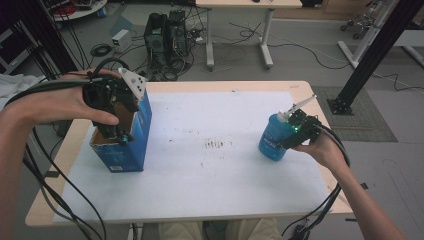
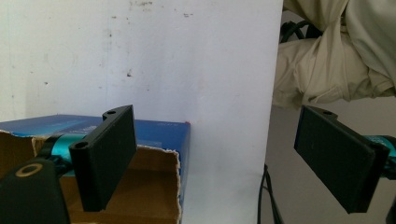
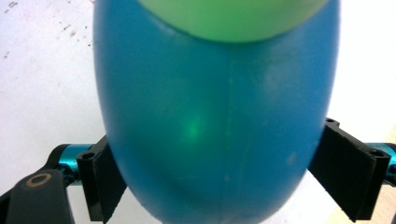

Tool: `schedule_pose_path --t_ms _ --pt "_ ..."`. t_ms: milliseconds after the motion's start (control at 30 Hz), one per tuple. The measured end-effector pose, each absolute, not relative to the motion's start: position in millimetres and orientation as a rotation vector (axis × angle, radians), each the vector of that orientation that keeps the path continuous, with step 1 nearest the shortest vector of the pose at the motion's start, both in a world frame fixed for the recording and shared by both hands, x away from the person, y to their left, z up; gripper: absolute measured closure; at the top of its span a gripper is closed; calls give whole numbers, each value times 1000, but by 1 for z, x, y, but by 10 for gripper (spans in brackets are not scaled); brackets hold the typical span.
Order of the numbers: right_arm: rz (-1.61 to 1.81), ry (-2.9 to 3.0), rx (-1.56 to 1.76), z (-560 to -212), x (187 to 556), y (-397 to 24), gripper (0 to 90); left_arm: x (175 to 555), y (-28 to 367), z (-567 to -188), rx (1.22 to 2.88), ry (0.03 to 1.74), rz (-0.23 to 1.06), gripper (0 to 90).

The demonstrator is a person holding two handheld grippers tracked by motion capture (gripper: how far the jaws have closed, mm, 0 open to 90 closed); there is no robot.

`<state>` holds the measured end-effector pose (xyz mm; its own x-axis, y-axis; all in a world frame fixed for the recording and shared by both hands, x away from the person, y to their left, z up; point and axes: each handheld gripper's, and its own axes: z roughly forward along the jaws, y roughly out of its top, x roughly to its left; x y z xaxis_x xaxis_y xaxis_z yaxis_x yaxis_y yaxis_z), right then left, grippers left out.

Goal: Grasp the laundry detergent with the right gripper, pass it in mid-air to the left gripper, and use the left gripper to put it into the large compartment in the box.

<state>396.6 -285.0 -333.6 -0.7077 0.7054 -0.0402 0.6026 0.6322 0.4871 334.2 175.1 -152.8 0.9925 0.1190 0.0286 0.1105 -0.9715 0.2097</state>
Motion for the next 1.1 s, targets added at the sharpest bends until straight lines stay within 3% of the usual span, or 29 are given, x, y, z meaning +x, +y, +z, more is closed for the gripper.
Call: schedule_pose_path --t_ms 767,867,1100 --pt "650 2644 1054 -336 396 -280 163 336 177 -157 2923 170 55 131" --pt "650 2634 1068 -339 395 -279 223 335 177 -157 2921 169 54 131" --pt "666 2630 1055 -339 395 -280 228 336 176 -158 2923 170 54 131"
